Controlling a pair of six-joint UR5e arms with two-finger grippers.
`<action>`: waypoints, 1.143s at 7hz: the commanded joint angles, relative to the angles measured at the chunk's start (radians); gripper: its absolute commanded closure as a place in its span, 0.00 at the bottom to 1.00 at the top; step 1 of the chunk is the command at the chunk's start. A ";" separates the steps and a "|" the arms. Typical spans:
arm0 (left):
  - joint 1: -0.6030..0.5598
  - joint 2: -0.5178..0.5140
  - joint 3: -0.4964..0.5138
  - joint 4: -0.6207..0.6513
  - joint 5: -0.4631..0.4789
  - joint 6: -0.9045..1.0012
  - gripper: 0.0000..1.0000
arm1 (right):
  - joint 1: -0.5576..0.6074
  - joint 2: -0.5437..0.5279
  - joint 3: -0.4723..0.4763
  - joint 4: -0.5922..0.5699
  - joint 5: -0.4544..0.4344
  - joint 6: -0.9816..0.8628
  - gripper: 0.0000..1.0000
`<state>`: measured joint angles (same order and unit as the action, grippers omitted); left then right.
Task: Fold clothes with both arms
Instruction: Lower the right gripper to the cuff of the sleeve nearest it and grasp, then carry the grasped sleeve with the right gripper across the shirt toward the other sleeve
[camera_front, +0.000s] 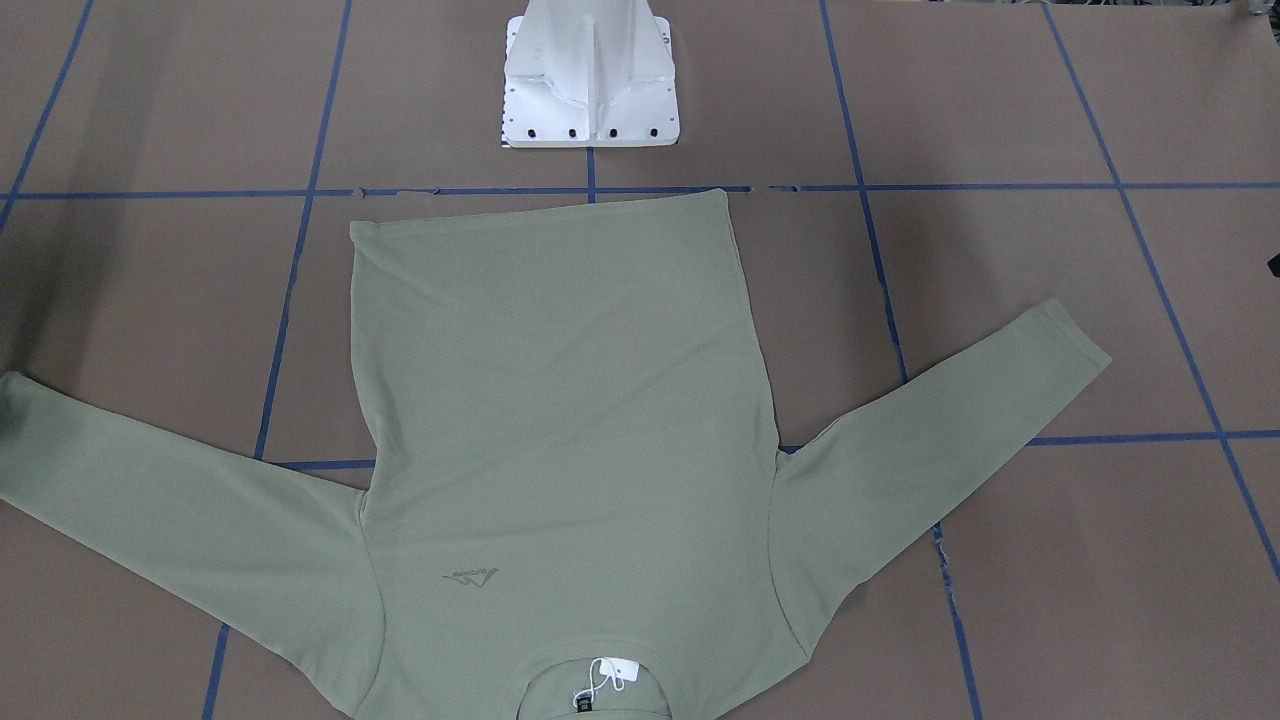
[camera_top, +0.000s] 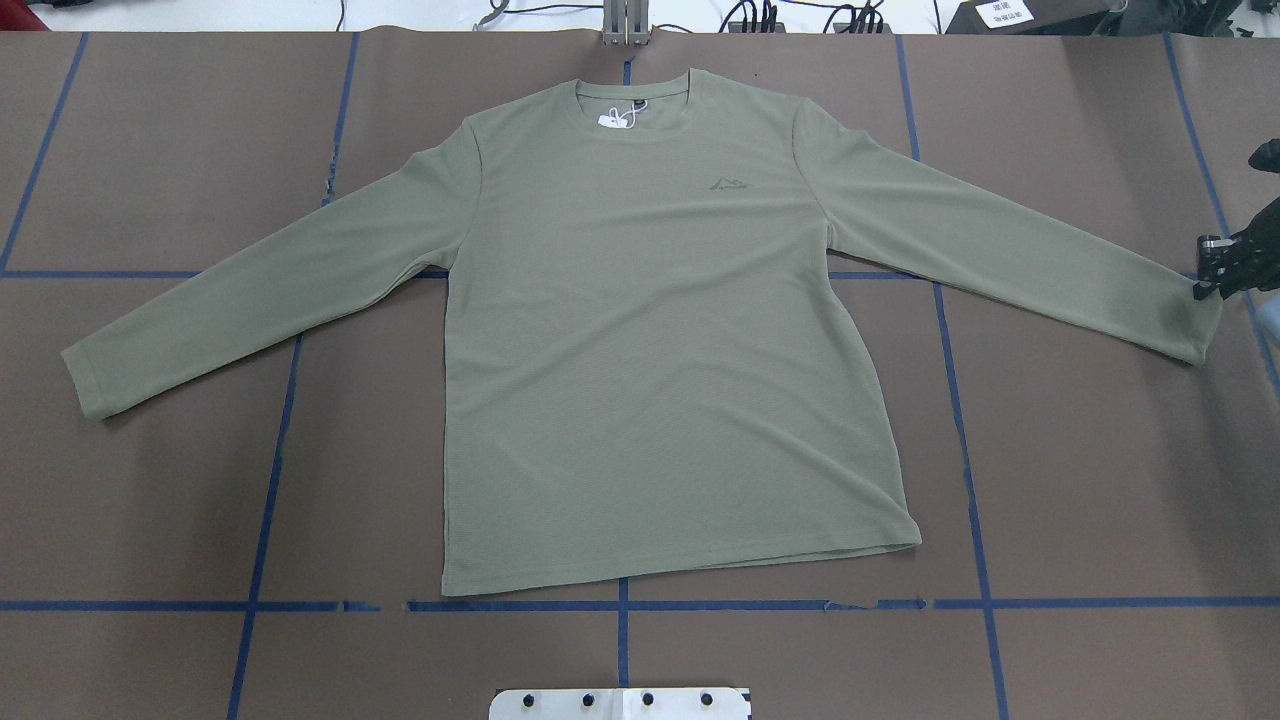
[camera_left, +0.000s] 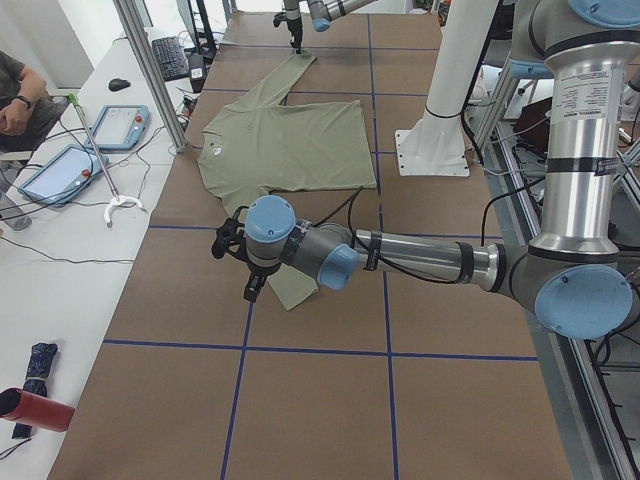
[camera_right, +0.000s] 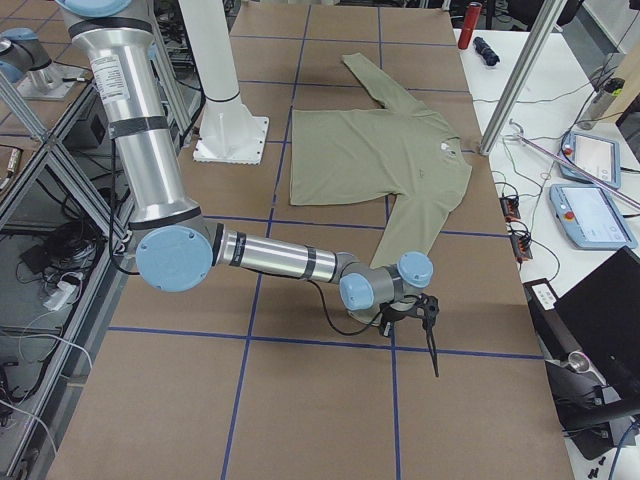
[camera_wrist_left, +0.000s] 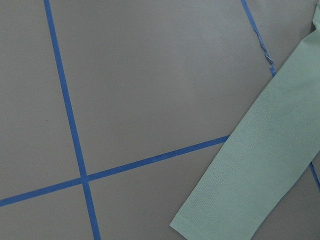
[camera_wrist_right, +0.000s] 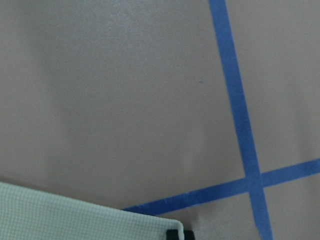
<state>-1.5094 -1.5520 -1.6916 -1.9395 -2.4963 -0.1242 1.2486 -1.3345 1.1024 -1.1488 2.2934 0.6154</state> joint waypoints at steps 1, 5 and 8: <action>0.000 0.000 0.000 0.002 -0.001 0.000 0.00 | 0.006 0.002 0.045 -0.006 0.067 0.006 1.00; -0.003 0.001 -0.025 0.007 -0.004 0.000 0.00 | -0.125 0.126 0.488 -0.180 0.103 0.492 1.00; -0.005 0.003 -0.046 0.005 -0.003 0.000 0.00 | -0.346 0.511 0.342 -0.167 -0.092 0.882 1.00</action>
<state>-1.5134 -1.5496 -1.7312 -1.9342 -2.4991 -0.1243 0.9833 -0.9929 1.5324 -1.3251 2.2708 1.3530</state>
